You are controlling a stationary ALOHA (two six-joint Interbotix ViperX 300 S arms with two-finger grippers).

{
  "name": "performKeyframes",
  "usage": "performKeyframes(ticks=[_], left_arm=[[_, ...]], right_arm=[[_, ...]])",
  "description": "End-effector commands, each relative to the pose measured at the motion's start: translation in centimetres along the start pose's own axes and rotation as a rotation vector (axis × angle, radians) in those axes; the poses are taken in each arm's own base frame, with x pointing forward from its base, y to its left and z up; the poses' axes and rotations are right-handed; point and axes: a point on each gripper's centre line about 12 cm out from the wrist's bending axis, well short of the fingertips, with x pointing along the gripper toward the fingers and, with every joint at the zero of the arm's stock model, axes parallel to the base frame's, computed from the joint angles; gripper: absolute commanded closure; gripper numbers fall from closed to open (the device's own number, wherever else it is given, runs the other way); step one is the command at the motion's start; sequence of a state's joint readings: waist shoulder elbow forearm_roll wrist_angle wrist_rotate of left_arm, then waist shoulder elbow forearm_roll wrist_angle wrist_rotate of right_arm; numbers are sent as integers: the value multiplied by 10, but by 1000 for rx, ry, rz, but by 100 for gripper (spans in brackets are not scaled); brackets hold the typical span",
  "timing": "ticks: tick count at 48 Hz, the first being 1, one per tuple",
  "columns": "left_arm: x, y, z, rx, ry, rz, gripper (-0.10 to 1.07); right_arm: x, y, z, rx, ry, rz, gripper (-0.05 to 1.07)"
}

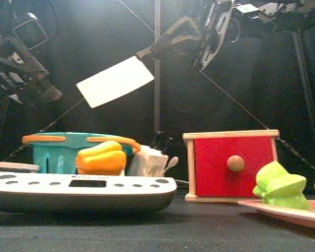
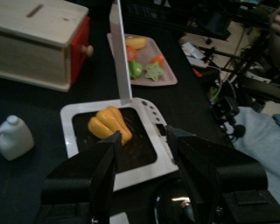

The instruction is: Grab cleaver with other hand

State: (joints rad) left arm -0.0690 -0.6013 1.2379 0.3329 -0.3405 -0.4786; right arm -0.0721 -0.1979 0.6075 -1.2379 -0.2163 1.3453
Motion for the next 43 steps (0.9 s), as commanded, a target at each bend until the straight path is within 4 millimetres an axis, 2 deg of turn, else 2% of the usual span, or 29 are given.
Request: performKeyframes(ticks=[1,15,23,34,43], left_arm=[[5,-1,17,1,-36,17,15],[9,-12,35,81,-49,24,15],[13,-13,28,26,-35,35,15],[25,-12,21,98,-77,41,15],[31,-7,17,78,-81,81,15]], right_arm=[[-5,0,17,1,-46,0,55],[-5,-5,19,28,-55,-10,55],[-4,-2,18,30,-53,0,55],[1,-2,14,34,-41,11,55],[2,-1,15,31,-44,14,55]])
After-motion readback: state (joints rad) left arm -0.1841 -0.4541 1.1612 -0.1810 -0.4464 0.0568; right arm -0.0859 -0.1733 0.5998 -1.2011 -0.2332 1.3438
